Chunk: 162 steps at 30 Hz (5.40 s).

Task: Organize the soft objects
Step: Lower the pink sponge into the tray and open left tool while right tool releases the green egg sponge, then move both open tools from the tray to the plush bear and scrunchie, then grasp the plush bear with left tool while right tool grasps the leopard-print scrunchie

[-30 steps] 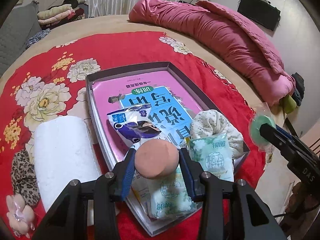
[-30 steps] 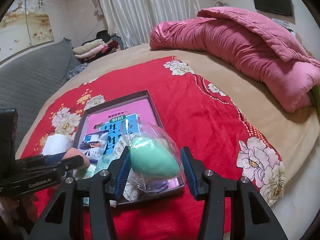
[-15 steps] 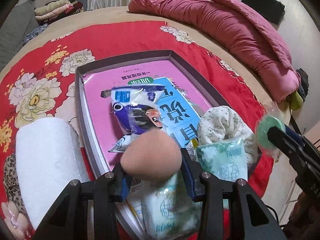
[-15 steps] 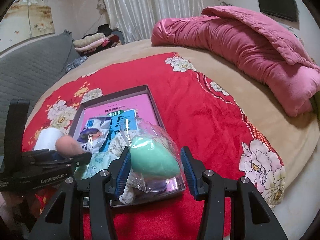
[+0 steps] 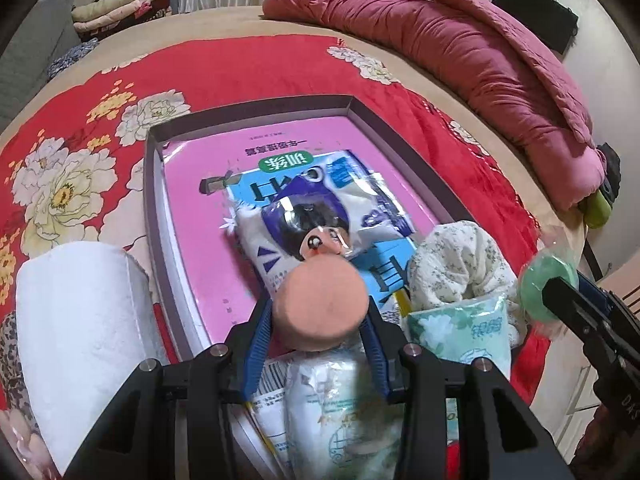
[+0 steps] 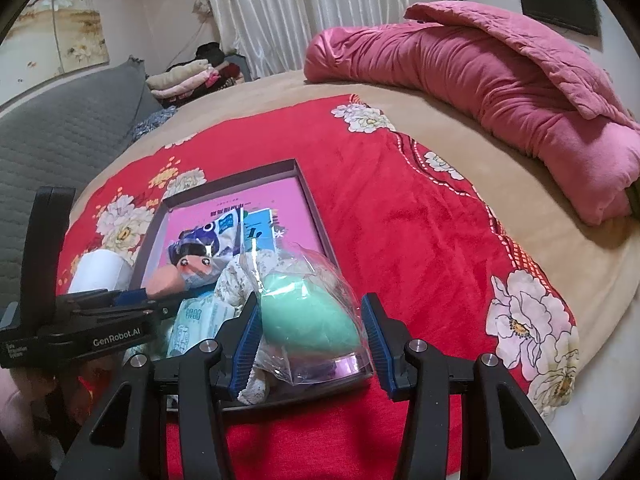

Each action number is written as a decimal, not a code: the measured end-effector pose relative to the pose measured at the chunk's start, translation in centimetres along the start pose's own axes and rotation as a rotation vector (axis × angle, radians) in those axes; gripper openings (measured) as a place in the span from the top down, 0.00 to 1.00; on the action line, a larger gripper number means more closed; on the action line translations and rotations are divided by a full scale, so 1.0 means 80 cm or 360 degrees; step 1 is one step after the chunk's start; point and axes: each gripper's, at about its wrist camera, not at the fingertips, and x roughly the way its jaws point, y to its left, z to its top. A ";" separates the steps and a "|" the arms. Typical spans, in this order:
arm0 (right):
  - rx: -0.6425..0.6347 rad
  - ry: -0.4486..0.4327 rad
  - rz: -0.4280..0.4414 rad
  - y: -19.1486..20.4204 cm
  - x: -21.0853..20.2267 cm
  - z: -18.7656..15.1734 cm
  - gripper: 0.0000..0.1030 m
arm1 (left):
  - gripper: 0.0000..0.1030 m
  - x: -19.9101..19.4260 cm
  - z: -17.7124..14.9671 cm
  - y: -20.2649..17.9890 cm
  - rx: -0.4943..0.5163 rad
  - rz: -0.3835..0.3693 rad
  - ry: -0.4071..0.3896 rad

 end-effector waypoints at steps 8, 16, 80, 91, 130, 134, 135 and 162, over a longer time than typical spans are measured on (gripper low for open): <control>-0.0050 0.0051 0.0029 0.015 0.016 0.001 0.50 | 0.58 -0.005 0.001 0.005 -0.0021 -0.0001 0.0001; -0.0039 0.0080 0.0121 0.023 0.031 0.003 0.50 | 0.58 -0.009 0.001 0.007 -0.0026 0.0008 0.0011; 0.0018 -0.0088 0.0059 0.042 0.012 0.008 0.27 | 0.48 -0.080 0.003 -0.013 0.0014 -0.0028 -0.0133; -0.0078 -0.0177 0.0042 0.079 -0.022 0.016 0.26 | 0.41 -0.126 -0.009 0.007 -0.0032 -0.0008 -0.0224; -0.0706 -0.0073 0.0529 0.380 -0.081 -0.025 0.26 | 0.40 -0.245 -0.185 0.268 -0.0564 0.0309 -0.0279; -0.0757 -0.0029 0.0557 0.395 -0.076 -0.037 0.26 | 0.40 -0.234 -0.199 0.279 -0.0552 0.0246 -0.0261; -0.0767 -0.0017 0.0561 0.397 -0.073 -0.039 0.26 | 0.40 -0.231 -0.201 0.281 -0.0559 0.0214 -0.0260; -0.0885 0.0330 0.0442 0.476 0.062 -0.018 0.26 | 0.27 -0.157 -0.211 0.339 -0.0673 0.0117 -0.0305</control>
